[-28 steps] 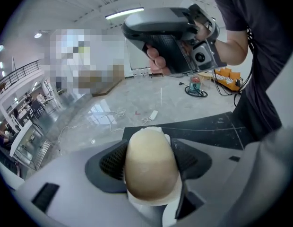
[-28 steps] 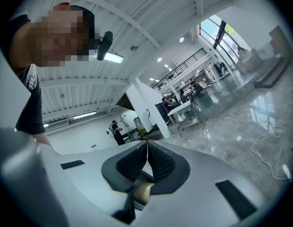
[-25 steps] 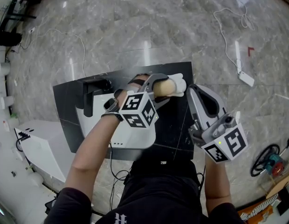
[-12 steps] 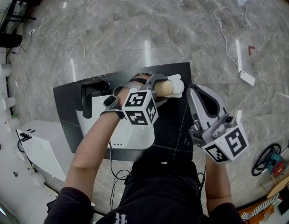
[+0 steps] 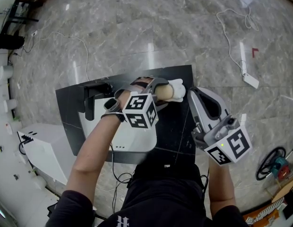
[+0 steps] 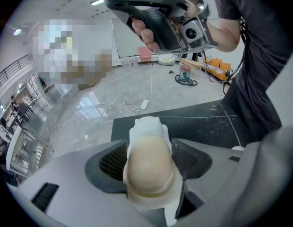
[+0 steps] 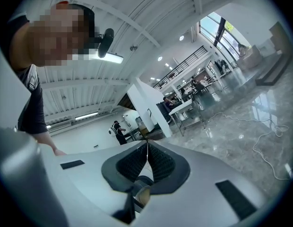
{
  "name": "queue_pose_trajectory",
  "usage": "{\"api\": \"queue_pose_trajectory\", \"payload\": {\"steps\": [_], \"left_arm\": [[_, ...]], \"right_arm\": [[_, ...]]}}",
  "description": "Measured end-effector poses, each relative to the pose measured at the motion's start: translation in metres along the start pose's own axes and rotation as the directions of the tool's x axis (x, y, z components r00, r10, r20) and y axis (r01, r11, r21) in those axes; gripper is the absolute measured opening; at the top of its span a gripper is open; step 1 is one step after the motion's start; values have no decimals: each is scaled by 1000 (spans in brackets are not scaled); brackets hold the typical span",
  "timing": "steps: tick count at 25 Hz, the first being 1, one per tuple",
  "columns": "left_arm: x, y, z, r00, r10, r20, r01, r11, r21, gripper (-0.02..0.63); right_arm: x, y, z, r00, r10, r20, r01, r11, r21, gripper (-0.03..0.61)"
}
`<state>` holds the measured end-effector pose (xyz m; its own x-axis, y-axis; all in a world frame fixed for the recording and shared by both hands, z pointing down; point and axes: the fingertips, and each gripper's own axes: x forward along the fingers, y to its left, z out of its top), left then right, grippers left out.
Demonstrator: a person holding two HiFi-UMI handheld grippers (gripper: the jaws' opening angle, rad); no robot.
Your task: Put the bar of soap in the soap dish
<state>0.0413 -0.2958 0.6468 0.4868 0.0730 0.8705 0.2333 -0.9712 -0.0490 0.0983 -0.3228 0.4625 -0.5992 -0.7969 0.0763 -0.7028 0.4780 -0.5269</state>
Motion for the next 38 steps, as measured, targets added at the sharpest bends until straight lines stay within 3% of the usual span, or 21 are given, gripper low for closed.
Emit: {"api": "queue_pose_trajectory", "payload": {"steps": [7, 11, 17, 21, 26, 34, 38], "left_arm": [[-12, 9, 10, 998, 49, 41, -48, 999, -19, 297], [-30, 13, 23, 990, 93, 110, -84, 993, -80, 296], [-78, 17, 58, 942, 189, 277, -130, 967, -219, 264], [-113, 18, 83, 889, 262, 376, -149, 941, -304, 230], [-160, 9, 111, 796, 361, 486, -157, 899, -410, 158], [-239, 5, 130, 644, 551, 531, -271, 813, -516, 30], [-277, 3, 136, 558, 630, 540, -302, 760, -575, 8]], "right_arm": [[0, 5, 2, 1000, 14, -8, -14, 1000, -8, 9], [0, 10, 2, 1000, 16, -15, -17, 1000, -17, 9], [2, 21, 10, 1000, 16, -20, -17, 998, -64, 9], [5, 34, 25, 1000, 25, -10, -26, 994, -103, 9], [1, 58, 37, 1000, 28, 3, -28, 992, -126, 9], [-5, 102, 56, 998, 53, 17, -49, 982, -185, 9], [-6, 123, 69, 997, 73, 26, -66, 975, -214, 9]]}}
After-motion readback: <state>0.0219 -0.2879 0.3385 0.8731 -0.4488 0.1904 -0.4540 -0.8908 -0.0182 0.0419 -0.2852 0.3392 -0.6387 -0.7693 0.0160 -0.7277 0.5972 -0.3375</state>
